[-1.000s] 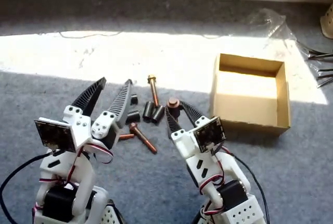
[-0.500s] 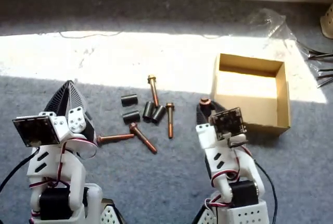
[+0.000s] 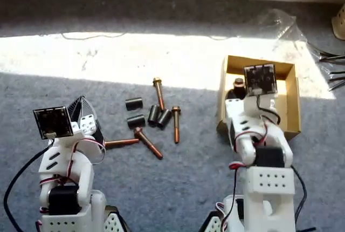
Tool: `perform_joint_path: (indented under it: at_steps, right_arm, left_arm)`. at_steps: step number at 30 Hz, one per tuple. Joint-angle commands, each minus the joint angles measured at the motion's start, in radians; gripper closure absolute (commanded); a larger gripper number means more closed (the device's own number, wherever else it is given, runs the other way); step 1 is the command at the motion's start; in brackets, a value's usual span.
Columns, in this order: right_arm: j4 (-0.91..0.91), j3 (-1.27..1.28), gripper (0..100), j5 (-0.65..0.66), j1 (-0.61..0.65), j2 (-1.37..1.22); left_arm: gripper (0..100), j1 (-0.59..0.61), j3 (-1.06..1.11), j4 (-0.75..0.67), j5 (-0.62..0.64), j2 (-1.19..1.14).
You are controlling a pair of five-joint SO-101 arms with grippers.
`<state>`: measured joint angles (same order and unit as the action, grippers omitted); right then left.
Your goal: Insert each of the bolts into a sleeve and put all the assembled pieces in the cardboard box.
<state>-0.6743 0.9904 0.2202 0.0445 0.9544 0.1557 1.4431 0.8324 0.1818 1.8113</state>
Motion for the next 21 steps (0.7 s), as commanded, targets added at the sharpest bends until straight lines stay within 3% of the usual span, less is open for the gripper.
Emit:
perform_joint_path:
  at_steps: [1,11,21]
  right_arm:
    - [0.087,-0.151,99.5,0.012,-0.01,-0.222]
    - [0.191,-0.308,99.5,0.006,-0.065,-0.648]
    - [0.188,-0.38,94.7,0.011,-0.059,-0.837]
  left_arm:
    - [99,0.015,-0.008,0.002,-0.005,0.012]
    - [99,0.015,0.025,-0.012,-0.005,0.012]
    - [99,0.015,0.038,-0.026,-0.005,0.012]
